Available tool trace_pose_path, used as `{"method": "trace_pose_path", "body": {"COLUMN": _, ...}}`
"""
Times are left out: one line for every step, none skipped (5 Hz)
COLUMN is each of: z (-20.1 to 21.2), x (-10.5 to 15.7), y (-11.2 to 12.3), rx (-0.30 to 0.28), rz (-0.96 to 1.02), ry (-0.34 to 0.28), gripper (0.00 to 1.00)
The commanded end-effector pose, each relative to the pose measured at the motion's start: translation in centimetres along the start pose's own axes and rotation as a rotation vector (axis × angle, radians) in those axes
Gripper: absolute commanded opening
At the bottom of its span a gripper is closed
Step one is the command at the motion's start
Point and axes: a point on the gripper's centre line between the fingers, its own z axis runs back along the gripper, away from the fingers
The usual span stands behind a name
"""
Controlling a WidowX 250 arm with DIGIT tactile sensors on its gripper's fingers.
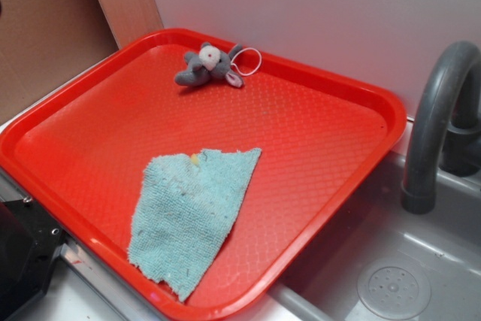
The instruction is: Grab the blue cloth.
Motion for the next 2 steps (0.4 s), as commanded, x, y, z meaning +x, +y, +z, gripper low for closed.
{"method": "trace_pose_path", "body": {"z": 0.0, "x": 0.0, "y": 0.0, "rx": 0.0, "rz": 0.0, "ry": 0.0, "gripper": 1.0}}
{"method": "trace_pose_path", "body": {"z": -0.31, "x": 0.64, "y": 0.59, "rx": -0.019, "rz": 0.115, "ry": 0.012, "gripper": 1.0}}
